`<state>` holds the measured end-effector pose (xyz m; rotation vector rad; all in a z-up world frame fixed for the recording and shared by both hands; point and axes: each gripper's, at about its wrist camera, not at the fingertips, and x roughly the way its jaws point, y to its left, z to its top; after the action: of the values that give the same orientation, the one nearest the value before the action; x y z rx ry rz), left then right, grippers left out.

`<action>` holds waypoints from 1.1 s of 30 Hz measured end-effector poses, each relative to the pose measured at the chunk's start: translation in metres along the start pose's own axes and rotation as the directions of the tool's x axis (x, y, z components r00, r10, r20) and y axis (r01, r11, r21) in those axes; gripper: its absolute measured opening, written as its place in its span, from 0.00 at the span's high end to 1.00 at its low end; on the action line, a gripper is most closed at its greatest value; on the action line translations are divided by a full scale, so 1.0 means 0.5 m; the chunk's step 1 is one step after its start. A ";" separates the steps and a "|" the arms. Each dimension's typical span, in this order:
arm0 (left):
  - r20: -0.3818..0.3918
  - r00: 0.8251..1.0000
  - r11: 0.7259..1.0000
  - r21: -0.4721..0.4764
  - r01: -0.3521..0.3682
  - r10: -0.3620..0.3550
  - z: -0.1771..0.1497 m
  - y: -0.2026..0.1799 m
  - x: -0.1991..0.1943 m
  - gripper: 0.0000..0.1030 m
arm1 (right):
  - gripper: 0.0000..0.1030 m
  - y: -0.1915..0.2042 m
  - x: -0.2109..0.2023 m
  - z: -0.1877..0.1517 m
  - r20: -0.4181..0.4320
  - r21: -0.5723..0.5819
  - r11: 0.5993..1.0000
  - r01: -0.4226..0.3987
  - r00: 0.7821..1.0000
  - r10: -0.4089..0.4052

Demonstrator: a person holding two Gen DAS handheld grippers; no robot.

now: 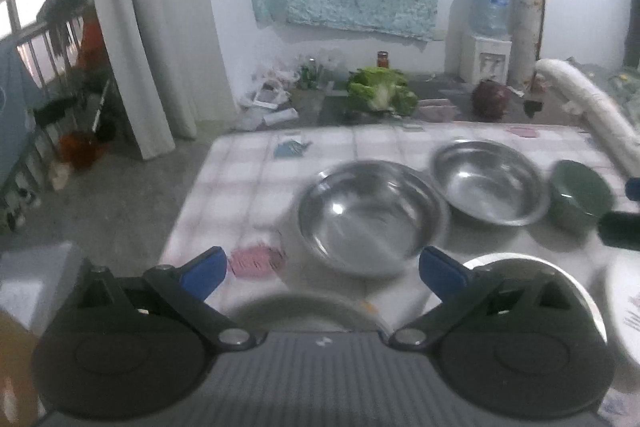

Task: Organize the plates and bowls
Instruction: 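Move both tools forward toward the small stainless steel bowl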

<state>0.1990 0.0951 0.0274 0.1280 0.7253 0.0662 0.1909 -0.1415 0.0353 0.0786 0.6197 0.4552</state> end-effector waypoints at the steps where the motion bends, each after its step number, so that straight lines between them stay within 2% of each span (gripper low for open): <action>1: 0.003 1.000 1.000 0.003 -0.016 0.016 0.010 0.006 0.026 0.01 | 0.01 -0.002 0.019 0.008 -0.006 0.020 0.999 -0.024 1.000 0.024; 3: -0.007 1.000 1.000 0.000 -0.027 0.027 0.028 0.018 0.074 0.06 | 0.02 -0.001 0.063 0.020 -0.023 0.063 0.995 -0.081 0.996 0.083; 5: -0.029 1.000 1.000 -0.011 -0.011 0.011 0.040 0.032 0.117 0.16 | 0.02 0.000 0.113 0.025 -0.051 0.110 0.988 -0.107 0.992 0.113; 8: -0.069 0.998 0.998 -0.057 -0.009 0.005 0.057 0.057 0.182 0.25 | 0.02 0.006 0.191 0.025 -0.106 0.163 0.981 -0.108 0.986 0.126; 12: -0.113 0.994 0.997 -0.075 -0.010 0.002 0.070 0.071 0.255 0.32 | 0.09 0.010 0.279 0.019 -0.173 0.216 0.971 -0.105 0.974 0.144; 14: -0.148 0.989 0.997 -0.074 -0.021 0.010 0.074 0.070 0.284 0.39 | 0.14 0.015 0.308 0.019 -0.195 0.229 0.969 -0.095 0.971 0.141; 16: -0.182 0.983 0.997 -0.068 -0.026 0.013 0.075 0.067 0.310 0.45 | 0.26 0.018 0.335 0.015 -0.219 0.247 0.965 -0.089 0.965 0.145; 17: -0.193 0.981 0.998 -0.064 -0.029 0.016 0.074 0.065 0.317 0.52 | 0.29 0.019 0.344 0.010 -0.228 0.253 0.963 -0.088 0.962 0.148; 19: -0.212 0.977 0.998 -0.054 -0.042 0.030 0.071 0.063 0.329 0.62 | 0.42 0.022 0.363 0.006 -0.247 0.263 0.961 -0.081 0.958 0.148; 23: -0.219 0.975 0.998 -0.034 -0.046 0.037 0.066 0.066 0.328 0.65 | 0.55 0.027 0.392 0.004 -0.272 0.264 0.963 -0.056 0.953 0.130; 27: -0.235 0.971 0.998 -0.034 -0.050 0.041 0.063 0.082 0.319 0.67 | 0.72 0.026 0.404 0.000 -0.288 0.269 0.962 -0.053 0.948 0.133; 31: -0.254 0.967 0.998 -0.063 -0.031 0.014 0.062 0.101 0.317 0.67 | 0.80 0.022 0.420 0.001 -0.286 0.285 0.956 -0.064 0.946 0.149; 33: -0.269 0.963 0.996 -0.088 -0.020 -0.004 0.065 0.109 0.322 0.66 | 0.81 0.019 0.429 0.003 -0.285 0.297 0.952 -0.066 0.946 0.155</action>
<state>0.3398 0.1629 -0.0467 0.0354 0.9924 0.1255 0.3423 -0.0396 -0.0781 0.3238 0.9884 0.4896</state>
